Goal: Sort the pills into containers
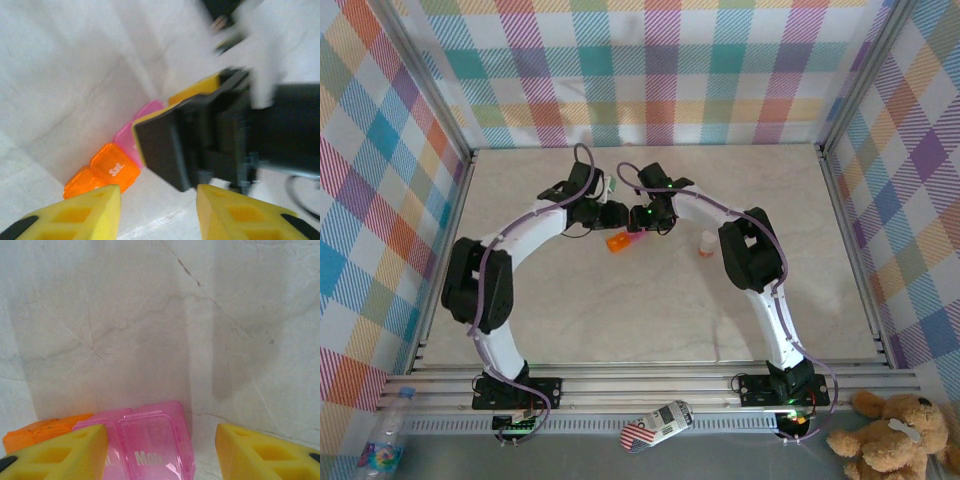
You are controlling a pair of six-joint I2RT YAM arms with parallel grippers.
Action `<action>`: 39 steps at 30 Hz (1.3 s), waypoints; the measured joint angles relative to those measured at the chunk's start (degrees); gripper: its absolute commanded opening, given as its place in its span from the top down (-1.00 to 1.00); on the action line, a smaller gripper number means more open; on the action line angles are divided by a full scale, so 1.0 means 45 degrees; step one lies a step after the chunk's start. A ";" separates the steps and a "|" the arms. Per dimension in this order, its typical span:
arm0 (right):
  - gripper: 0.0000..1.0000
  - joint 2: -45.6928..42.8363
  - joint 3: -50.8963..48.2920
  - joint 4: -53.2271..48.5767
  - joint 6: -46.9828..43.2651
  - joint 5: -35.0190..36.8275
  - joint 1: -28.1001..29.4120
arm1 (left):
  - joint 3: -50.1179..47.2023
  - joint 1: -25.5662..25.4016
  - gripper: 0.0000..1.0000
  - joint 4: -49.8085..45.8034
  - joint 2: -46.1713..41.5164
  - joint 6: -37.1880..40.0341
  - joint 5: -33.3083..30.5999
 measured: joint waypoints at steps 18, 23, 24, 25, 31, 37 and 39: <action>-0.98 -0.5770 -0.0578 -0.0461 0.0442 0.0199 -0.1967 | -0.1569 0.0748 -1.00 0.1685 -0.5503 0.0617 -0.3570; -0.98 -0.8238 -0.2705 -0.0015 0.0466 0.1375 -0.3007 | -0.3143 0.0933 -1.00 0.2929 -0.6591 0.1423 -0.5129; -0.98 -0.8563 -0.3162 0.0083 0.0471 0.1598 -0.3201 | -0.3507 0.0933 -1.00 0.3118 -0.6776 0.1588 -0.5430; -0.98 -0.8947 -0.3784 0.0262 0.0481 0.1885 -0.3468 | -0.3915 0.0933 -1.00 0.3317 -0.6951 0.1773 -0.5858; -0.98 -1.0938 -0.7839 0.2370 0.0534 0.3881 -0.4765 | -0.5697 0.1477 -1.00 0.4337 -0.7427 0.2681 -0.7543; -0.98 -1.2502 -1.1584 0.5382 0.0452 0.5289 -0.5668 | -0.8310 0.2701 -1.00 0.6392 -0.8233 0.2773 -0.7689; -0.98 -1.2570 -1.2191 0.6159 0.0398 0.5697 -0.5979 | -0.8971 0.2885 -1.00 0.6999 -0.8165 0.2817 -0.7708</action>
